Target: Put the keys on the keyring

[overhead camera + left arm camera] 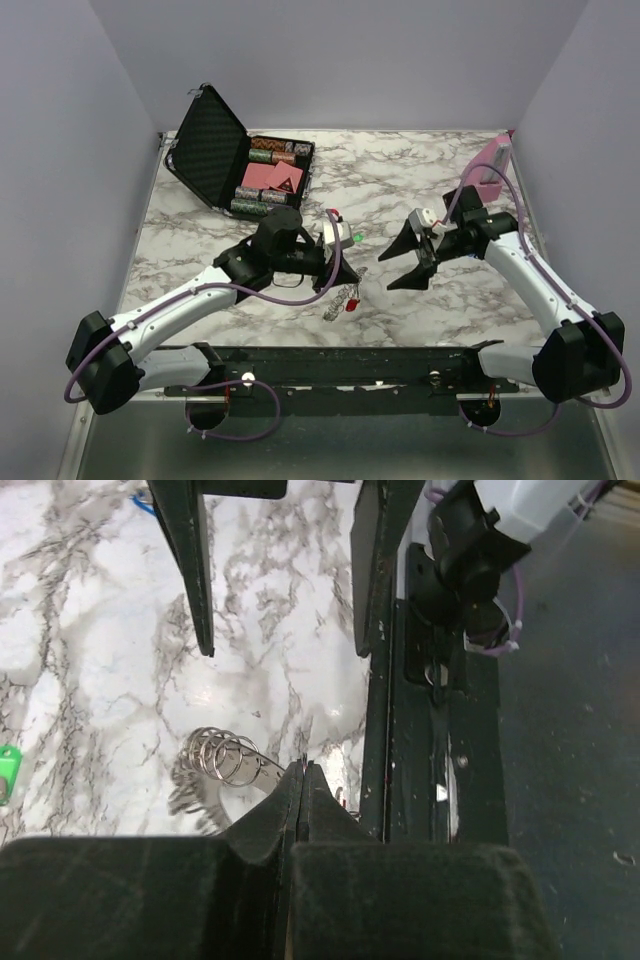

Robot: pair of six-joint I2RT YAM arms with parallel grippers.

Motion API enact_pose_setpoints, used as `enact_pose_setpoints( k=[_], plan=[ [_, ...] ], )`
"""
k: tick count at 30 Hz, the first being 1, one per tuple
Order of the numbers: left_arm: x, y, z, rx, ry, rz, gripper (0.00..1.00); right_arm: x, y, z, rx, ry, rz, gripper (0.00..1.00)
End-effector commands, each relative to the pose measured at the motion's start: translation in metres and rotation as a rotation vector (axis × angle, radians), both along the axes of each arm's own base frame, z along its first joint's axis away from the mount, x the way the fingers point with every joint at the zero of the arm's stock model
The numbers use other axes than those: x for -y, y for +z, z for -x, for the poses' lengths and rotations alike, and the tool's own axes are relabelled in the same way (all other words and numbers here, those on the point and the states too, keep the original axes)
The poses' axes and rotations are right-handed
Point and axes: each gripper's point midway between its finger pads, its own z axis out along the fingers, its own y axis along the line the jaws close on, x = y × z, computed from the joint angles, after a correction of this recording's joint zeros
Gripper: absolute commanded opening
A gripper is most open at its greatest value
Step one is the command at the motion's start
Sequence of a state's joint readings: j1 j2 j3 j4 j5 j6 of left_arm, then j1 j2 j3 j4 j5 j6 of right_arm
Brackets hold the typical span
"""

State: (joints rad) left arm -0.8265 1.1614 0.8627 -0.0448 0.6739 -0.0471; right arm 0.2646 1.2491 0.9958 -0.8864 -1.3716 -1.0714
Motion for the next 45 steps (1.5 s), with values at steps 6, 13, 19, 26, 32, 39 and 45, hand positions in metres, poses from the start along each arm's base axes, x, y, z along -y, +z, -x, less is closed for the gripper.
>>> enact_pose_setpoints(
  k=[6,13,19,26,32,39,45],
  plan=[
    [0.005,0.034,0.037,0.086,-0.231,0.023,0.00,-0.001,-0.010,0.020,0.136,0.173,-0.014,0.75],
    [0.009,0.031,0.042,0.075,-0.253,0.009,0.00,-0.010,-0.010,0.030,0.165,0.232,0.011,0.75],
    [0.011,0.034,0.047,0.074,-0.274,0.024,0.00,-0.022,-0.029,0.046,0.136,0.295,0.054,0.75],
    [0.015,0.033,0.054,0.047,-0.300,0.057,0.00,-0.029,-0.028,0.048,0.158,0.315,0.075,0.75],
    [0.017,0.023,0.044,0.044,-0.212,0.054,0.00,-0.026,-0.025,0.050,0.127,0.281,0.095,0.75],
    [0.018,0.025,0.037,0.048,-0.131,0.133,0.00,-0.018,-0.043,0.041,0.098,0.130,0.162,0.76],
    [0.018,0.025,0.019,0.020,-0.004,0.120,0.00,-0.014,-0.035,0.036,0.082,0.105,0.130,0.77]
  ],
)
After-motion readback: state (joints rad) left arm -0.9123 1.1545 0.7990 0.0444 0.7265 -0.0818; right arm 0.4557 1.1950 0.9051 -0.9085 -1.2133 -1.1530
